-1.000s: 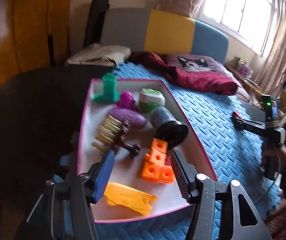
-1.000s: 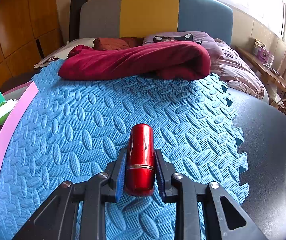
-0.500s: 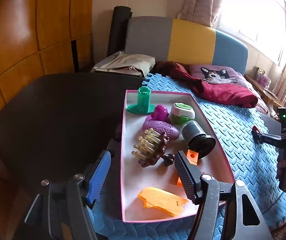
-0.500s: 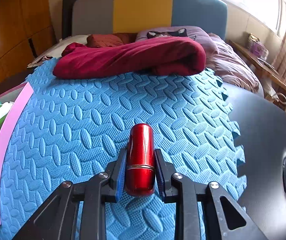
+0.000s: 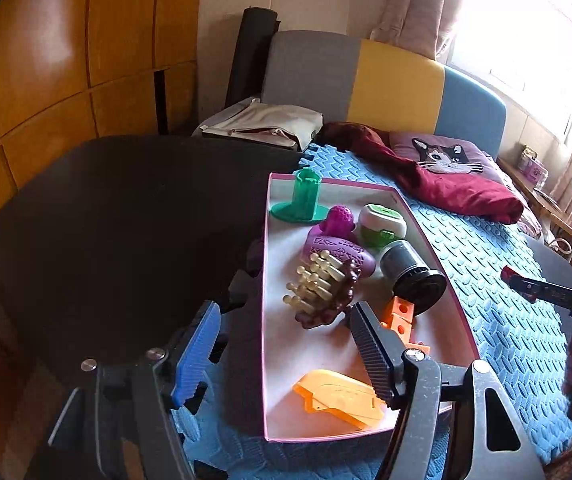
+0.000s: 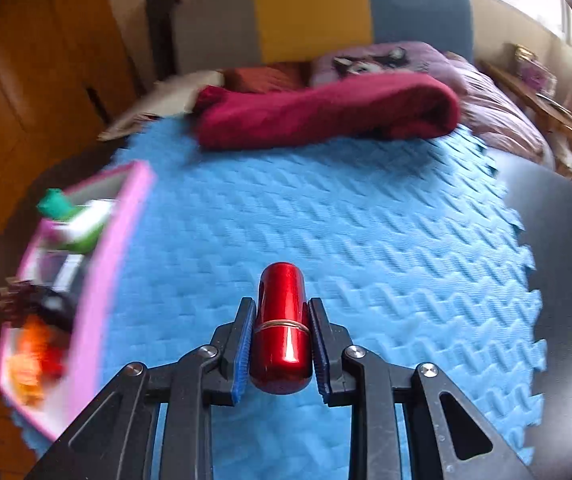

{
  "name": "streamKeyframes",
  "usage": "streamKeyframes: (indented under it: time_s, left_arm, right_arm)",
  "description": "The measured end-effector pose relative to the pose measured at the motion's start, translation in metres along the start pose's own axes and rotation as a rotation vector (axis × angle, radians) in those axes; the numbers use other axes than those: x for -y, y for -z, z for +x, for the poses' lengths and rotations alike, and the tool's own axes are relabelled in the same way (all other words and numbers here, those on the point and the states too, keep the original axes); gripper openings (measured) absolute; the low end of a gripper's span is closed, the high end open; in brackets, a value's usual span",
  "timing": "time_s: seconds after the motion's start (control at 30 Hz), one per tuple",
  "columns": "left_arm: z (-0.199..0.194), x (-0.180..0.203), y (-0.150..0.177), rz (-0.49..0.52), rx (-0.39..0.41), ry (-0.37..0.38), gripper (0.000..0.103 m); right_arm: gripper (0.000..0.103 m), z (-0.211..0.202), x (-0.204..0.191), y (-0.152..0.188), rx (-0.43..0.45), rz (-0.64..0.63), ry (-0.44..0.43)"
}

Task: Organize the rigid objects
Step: 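Carry the red cylinder over the tray with the right gripper, then lower the red cylinder into the tray and open the right gripper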

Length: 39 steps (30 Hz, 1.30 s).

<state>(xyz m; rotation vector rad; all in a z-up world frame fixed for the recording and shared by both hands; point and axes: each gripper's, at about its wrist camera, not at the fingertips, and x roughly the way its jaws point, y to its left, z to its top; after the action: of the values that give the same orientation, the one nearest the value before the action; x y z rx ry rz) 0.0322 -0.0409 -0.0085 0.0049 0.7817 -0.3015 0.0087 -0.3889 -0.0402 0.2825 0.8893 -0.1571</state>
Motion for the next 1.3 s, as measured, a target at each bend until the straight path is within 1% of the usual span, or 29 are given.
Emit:
streamKeyframes:
  time_s: [0.2,0.3,0.47,0.6,0.7,0.77,0.83,0.93,1.0,1.07,1.17,1.27,1.3]
  left_arm:
    - [0.002,-0.011,0.001,-0.027,0.000,-0.017,0.071]
    - [0.003,-0.018,0.002,-0.043,0.000,-0.026,0.071]
    - [0.004,-0.026,0.002,-0.061,-0.004,-0.035,0.072]
    - [0.005,-0.028,0.003,-0.072,-0.005,-0.032,0.073]
    - [0.005,-0.028,0.003,-0.066,-0.003,-0.034,0.076]
    - [0.006,-0.028,0.004,-0.065,-0.003,-0.039,0.078]
    - [0.006,-0.029,0.003,-0.068,-0.003,-0.045,0.080]
    - [0.009,-0.029,0.003,-0.075,-0.013,-0.046,0.080]
    - [0.010,-0.028,0.003,-0.072,-0.011,-0.051,0.081]
    - [0.009,-0.027,0.003,-0.068,-0.009,-0.060,0.084]
    - [0.007,-0.026,0.002,-0.068,0.001,-0.067,0.088]
    - [0.001,-0.025,0.001,-0.064,0.016,-0.084,0.094]
    - [0.000,-0.024,0.001,-0.065,0.020,-0.090,0.097]
  right_arm:
    - [0.026,-0.024,-0.067,0.014,0.034,-0.069,-0.151]
    - [0.026,-0.028,-0.101,0.023,0.033,-0.112,-0.199]
    - [0.026,-0.017,-0.134,0.040,-0.010,-0.133,-0.240]
    - [0.026,-0.001,-0.151,0.049,-0.045,-0.140,-0.236]
    - [0.027,0.012,-0.158,0.057,-0.065,-0.171,-0.167]
    - [0.029,0.018,-0.155,0.061,-0.082,-0.161,-0.175]
    - [0.029,0.018,-0.154,0.063,-0.068,-0.160,-0.179]
    - [0.033,0.016,-0.151,0.065,-0.057,-0.154,-0.180]
    - [0.033,0.015,-0.149,0.064,-0.053,-0.149,-0.187]
    - [0.035,0.012,-0.150,0.064,-0.038,-0.146,-0.183]
    - [0.037,0.003,-0.152,0.063,0.012,-0.153,-0.172]
    - [0.040,-0.009,-0.159,0.060,0.086,-0.174,-0.128]
    - [0.041,-0.014,-0.160,0.060,0.111,-0.177,-0.111]
